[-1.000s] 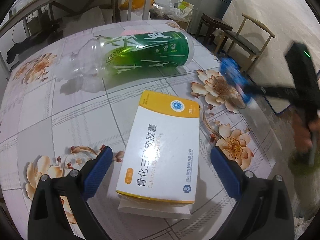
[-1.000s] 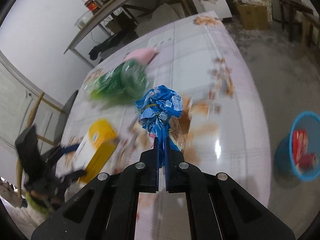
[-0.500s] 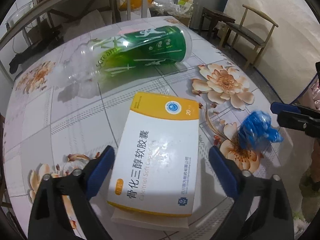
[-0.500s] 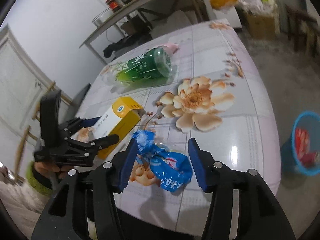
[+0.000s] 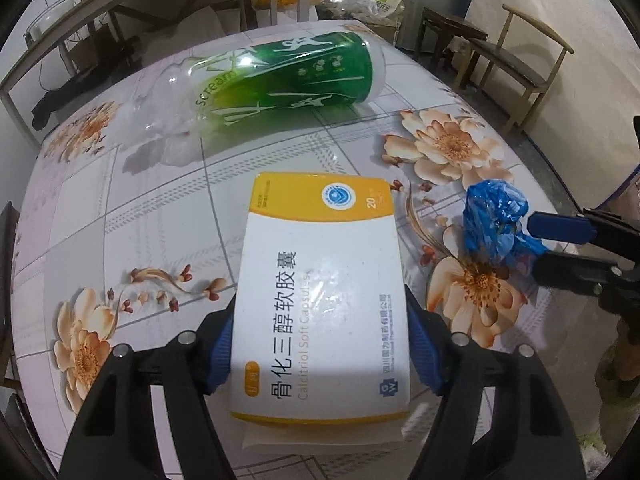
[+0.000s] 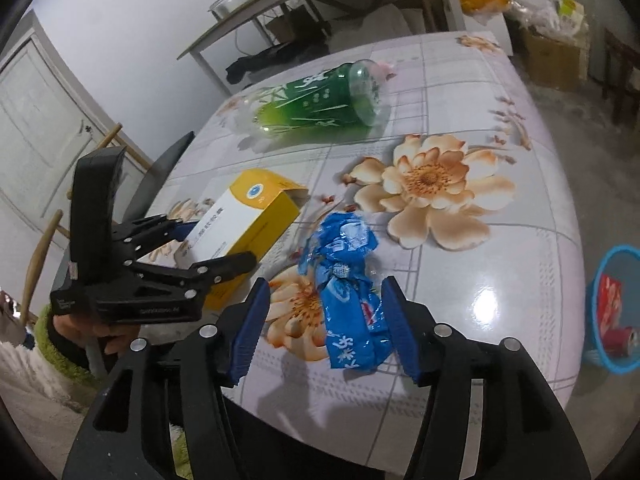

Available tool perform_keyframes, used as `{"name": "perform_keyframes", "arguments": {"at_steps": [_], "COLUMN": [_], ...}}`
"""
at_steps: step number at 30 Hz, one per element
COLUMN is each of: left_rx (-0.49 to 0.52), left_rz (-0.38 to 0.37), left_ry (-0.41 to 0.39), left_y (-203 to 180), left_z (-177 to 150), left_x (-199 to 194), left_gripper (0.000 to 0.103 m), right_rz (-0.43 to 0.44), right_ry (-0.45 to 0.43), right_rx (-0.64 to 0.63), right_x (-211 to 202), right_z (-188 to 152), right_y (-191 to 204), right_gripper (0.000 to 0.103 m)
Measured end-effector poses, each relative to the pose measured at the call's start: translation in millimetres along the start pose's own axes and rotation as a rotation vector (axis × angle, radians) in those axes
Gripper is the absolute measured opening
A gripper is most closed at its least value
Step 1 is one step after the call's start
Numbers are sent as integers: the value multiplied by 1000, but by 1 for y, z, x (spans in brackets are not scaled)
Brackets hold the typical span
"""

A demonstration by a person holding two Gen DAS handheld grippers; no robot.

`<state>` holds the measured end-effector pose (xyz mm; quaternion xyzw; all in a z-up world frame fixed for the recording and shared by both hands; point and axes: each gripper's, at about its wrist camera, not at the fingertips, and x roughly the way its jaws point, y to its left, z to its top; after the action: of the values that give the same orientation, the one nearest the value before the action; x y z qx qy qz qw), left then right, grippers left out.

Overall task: Collect trash
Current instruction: 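Carry the medicine box and blue wrapper over the blue wastebasket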

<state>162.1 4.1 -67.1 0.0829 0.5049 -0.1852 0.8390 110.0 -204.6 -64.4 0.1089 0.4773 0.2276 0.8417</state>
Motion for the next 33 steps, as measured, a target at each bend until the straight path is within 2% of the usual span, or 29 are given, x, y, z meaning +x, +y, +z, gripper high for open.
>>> {"name": "perform_keyframes", "arguments": {"at_steps": [3, 9, 13, 15, 21, 33], "left_rx": [-13, -17, -3, 2, 23, 56], "left_rz": [6, 29, 48, 53, 62, 88], "left_ry": [-12, -33, -47, -59, -87, -135], "left_y": [-2, -6, -9, -10, -16, -30], "left_z": [-1, -2, -2, -2, -2, 1], "left_x": [1, 0, -3, -6, -14, -28], "left_gripper": [70, 70, 69, 69, 69, 69], "right_rz": [-31, -96, -84, -78, -27, -1], "right_ry": [2, 16, 17, 4, -45, -102], "right_rx": [7, 13, 45, 80, 173, 238], "right_x": [6, 18, 20, 17, 2, -19], "right_z": [1, -4, -7, -8, -7, -5], "right_y": [0, 2, 1, -3, -14, -26], "right_gripper": [55, 33, 19, 16, 14, 14]}}
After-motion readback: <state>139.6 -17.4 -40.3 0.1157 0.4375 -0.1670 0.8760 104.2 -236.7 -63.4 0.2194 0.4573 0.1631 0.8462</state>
